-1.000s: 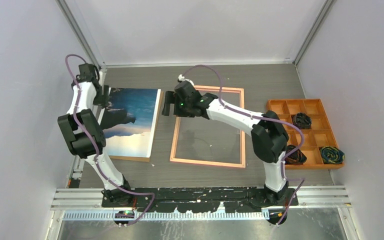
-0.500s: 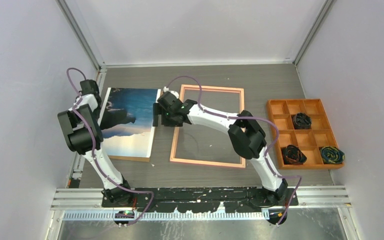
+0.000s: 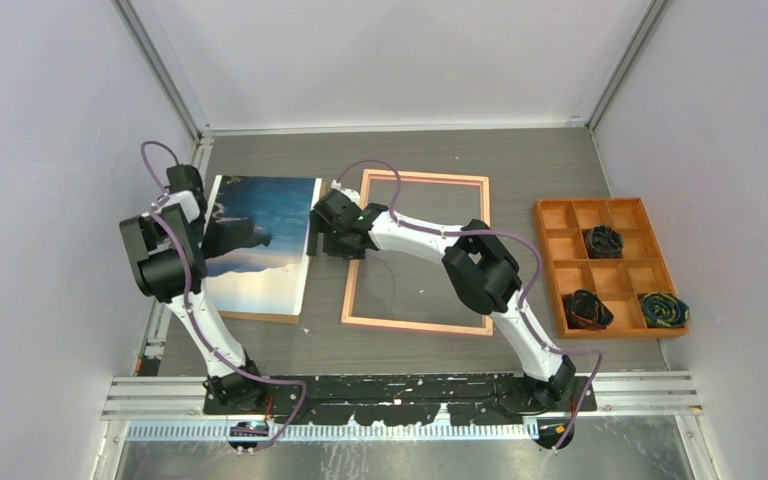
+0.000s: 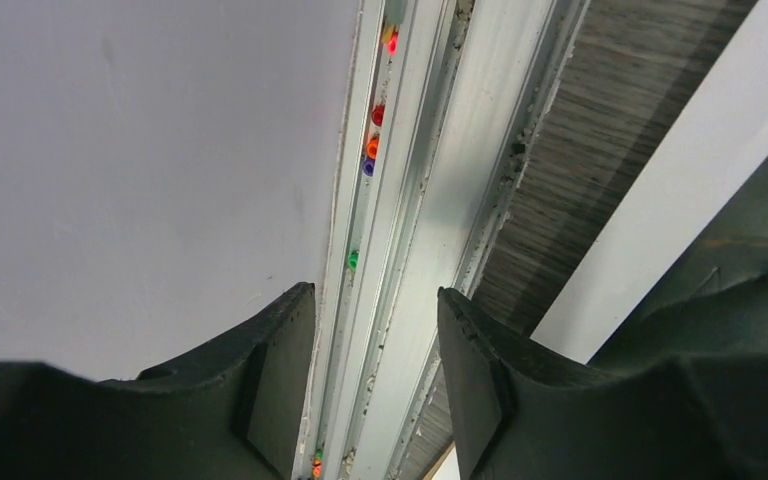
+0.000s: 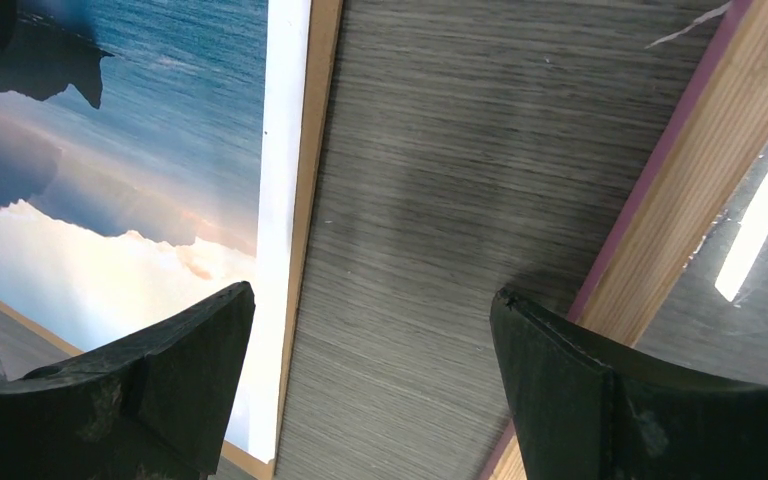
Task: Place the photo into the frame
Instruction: Move the photo to the center of the board.
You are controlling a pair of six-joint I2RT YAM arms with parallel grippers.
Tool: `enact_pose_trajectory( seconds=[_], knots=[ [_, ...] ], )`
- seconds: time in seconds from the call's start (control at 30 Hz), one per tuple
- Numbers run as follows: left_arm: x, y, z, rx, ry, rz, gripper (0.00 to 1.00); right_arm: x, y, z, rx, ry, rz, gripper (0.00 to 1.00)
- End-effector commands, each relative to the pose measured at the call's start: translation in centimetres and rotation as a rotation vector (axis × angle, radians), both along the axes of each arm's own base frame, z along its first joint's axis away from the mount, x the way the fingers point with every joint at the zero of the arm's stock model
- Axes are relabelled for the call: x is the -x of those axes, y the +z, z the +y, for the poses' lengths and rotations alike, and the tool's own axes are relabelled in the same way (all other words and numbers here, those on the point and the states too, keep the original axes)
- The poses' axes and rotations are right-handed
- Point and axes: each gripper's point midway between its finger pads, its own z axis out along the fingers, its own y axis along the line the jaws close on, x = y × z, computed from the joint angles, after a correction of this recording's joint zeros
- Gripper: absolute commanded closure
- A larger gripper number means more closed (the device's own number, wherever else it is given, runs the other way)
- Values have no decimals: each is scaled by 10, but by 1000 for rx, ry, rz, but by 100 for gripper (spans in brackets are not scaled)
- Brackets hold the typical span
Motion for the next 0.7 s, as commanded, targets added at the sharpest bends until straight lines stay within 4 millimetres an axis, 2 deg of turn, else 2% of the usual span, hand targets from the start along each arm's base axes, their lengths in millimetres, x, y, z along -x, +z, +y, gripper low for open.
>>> enact_pose_trajectory(
  seconds=[0.0, 0.23, 0.43, 0.57, 0.67],
  knots=[
    [-7, -13, -43, 60, -95, 3, 48, -14, 7, 0, -27, -62, -21, 8],
    [-6, -24, -80, 54, -157, 50, 49, -18, -10, -14, -35, -132, 29, 8],
    [-2, -16, -102, 112, -202, 33, 49, -16, -13, -4, -85, -137, 74, 8],
    [1, -13, -108, 141, -221, 37, 49, -11, -16, 0, -108, -153, 110, 8],
    [2, -11, -107, 132, -226, 32, 48, 1, -16, 2, -132, -146, 162, 11]
  ],
)
